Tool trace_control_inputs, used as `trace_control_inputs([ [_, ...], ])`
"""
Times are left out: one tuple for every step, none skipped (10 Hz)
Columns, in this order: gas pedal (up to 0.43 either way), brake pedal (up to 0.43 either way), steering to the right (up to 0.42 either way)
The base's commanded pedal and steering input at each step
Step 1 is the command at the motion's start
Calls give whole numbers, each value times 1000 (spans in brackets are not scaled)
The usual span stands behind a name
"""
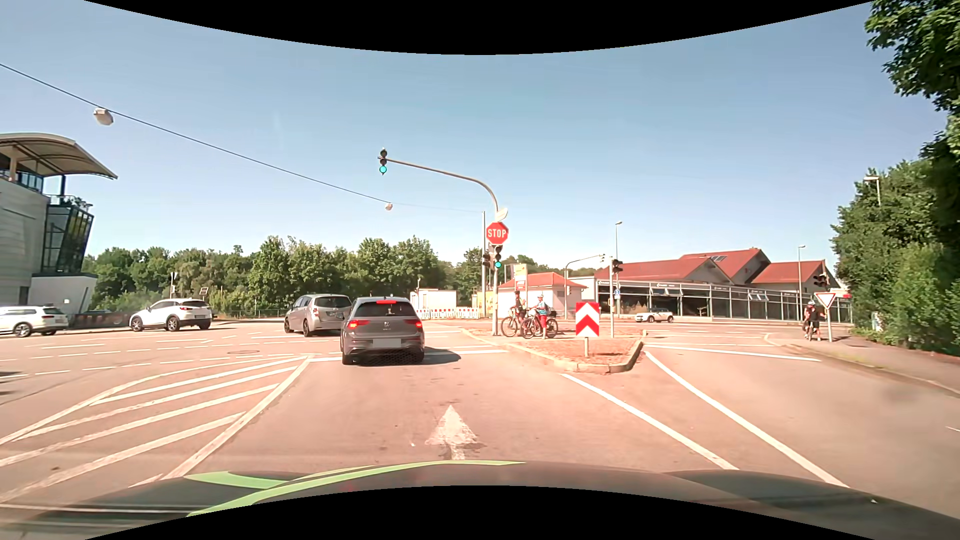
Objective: Follow the waypoints while adhering to traffic rules and regulations
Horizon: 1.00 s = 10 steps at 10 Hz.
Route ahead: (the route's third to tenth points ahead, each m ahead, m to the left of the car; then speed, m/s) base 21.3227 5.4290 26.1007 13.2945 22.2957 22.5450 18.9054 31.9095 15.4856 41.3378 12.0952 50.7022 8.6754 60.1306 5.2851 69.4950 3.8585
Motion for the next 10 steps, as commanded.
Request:
trace_control_inputs([
  [0,43,-117],
  [0,43,-117],
  [0,49,-116],
  [0,61,-117],
  [0,73,-116],
  [0,104,-116],
  [0,122,-116],
  [0,134,-116],
  [0,146,-116],
  [0,152,-116],
])
